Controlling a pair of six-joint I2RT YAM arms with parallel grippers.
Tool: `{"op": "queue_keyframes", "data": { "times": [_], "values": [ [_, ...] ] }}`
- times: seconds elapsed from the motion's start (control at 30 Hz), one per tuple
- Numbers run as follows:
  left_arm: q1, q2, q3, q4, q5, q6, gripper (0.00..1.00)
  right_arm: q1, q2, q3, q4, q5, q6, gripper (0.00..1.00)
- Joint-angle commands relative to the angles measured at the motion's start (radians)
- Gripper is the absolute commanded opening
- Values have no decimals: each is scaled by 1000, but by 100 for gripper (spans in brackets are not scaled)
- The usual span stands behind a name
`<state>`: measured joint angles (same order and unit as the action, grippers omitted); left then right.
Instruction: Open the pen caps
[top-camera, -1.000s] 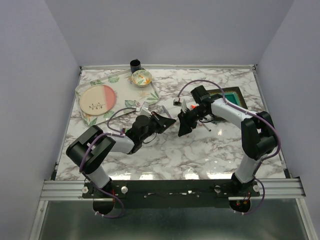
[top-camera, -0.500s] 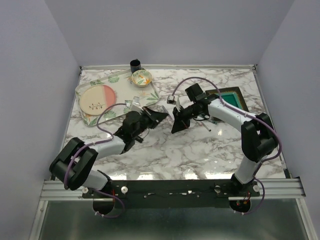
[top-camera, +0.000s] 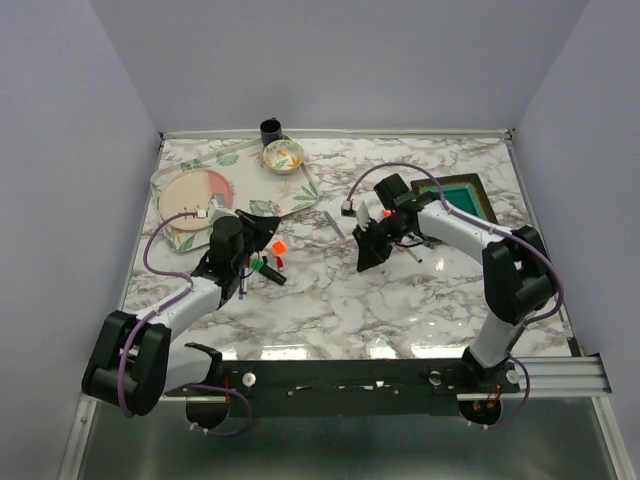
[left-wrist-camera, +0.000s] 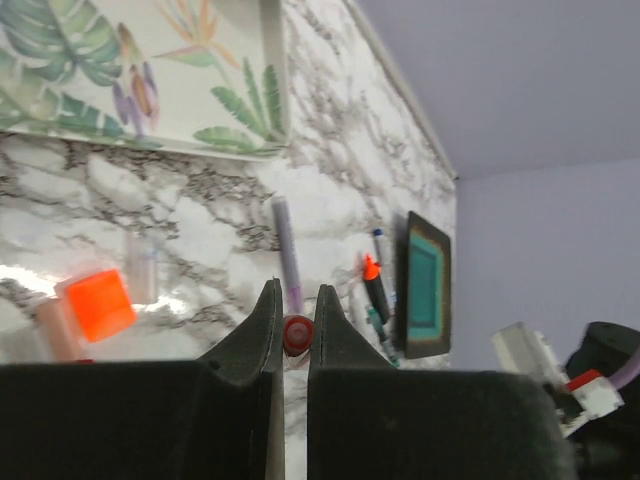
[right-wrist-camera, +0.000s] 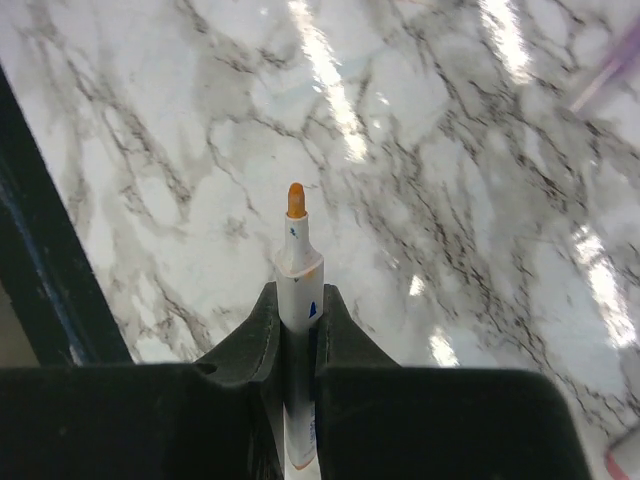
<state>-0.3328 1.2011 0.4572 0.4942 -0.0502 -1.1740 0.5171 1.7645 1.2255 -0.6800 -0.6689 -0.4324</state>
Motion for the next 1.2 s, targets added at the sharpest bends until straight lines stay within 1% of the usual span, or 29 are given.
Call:
{"op": "queue_keyframes", "data": {
  "times": [0.0,0.1,0.17,0.23,0.27,0.33,0.53,0.57,0.67,0.7,0.8,0.83,0.97,1.0,1.17],
  "values": [
    [6,17,-2,-179,-26,168,0,-87,-60,-24,82,181,47,1],
    [6,40,6,-222,-45,223,0,-161,-54,-27,83,189,55,3],
    [6,64,20,-246,-53,258,0,-186,-57,-32,86,199,55,4],
    [5,93,29,-263,-48,272,3,-216,-57,-34,91,213,60,7],
    [5,104,32,-266,-43,284,6,-226,-56,-34,92,232,63,7],
    [5,129,38,-272,-31,295,7,-247,-56,-37,100,242,64,9],
    [3,143,41,-296,-31,333,17,-261,-22,-37,119,310,70,10],
    [3,144,43,-298,-33,338,21,-262,-19,-37,122,333,73,11],
    [3,147,44,-304,-36,347,26,-267,-8,-40,137,371,77,13],
    [3,152,46,-304,-34,349,30,-266,-7,-41,145,380,75,13],
    [3,160,51,-304,-33,352,34,-266,13,-38,152,417,77,18],
    [3,160,49,-304,-31,352,35,-266,19,-38,155,431,78,20],
    [5,153,57,-312,-30,355,38,-266,52,-34,158,483,69,23],
    [3,149,57,-316,-30,356,39,-266,61,-34,157,486,67,24],
    [5,123,67,-335,-28,369,40,-267,78,-26,151,496,67,29]
  ]
}}
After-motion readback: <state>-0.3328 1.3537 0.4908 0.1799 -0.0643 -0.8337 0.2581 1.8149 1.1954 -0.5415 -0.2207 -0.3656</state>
